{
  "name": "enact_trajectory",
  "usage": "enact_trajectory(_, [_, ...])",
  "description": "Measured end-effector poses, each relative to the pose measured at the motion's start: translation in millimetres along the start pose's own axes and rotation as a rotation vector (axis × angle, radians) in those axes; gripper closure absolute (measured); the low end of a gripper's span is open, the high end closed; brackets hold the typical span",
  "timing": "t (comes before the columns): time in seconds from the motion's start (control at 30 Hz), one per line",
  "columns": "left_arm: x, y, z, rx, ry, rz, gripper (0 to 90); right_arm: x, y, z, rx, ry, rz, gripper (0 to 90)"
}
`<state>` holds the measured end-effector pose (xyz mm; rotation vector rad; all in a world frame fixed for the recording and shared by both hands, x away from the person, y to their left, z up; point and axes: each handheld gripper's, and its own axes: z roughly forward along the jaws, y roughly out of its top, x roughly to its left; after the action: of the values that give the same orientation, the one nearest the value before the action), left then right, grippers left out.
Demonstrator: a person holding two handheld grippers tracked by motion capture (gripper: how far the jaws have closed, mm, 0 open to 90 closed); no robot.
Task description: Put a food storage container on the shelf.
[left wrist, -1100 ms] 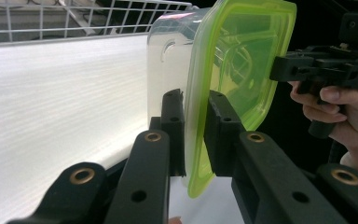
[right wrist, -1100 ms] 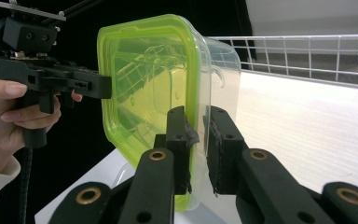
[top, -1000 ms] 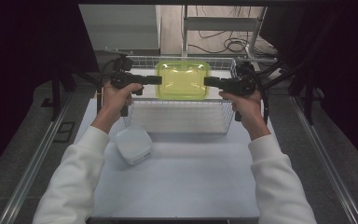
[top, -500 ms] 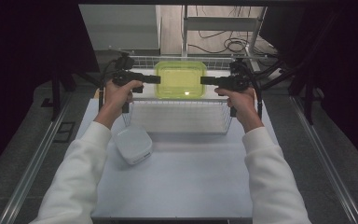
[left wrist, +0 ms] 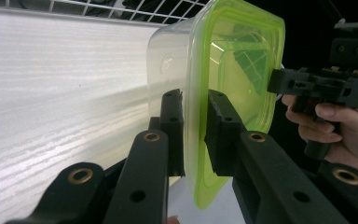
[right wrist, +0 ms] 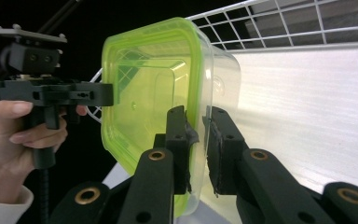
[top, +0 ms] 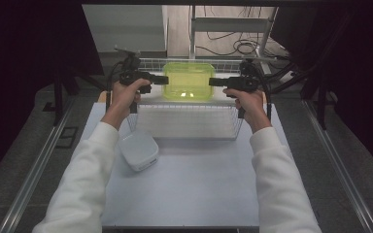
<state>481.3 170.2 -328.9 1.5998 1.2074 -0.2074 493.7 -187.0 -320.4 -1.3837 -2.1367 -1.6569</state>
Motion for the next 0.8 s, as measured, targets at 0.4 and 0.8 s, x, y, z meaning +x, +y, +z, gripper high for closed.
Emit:
enact_trajectory(0.4, [30.0, 14.3, 12.2, 0.013, -0.094, -0.213, 77.2, -18.0, 9.2, 15.2, 0.016, -0.002, 0.193, 73.1])
enact_trajectory(0.8, [35.8, 15.5, 15.3, 0.003, -0.115, -0.236, 75.6, -24.7, 9.3, 18.0, -0.002, 0.010, 0.290, 72.3])
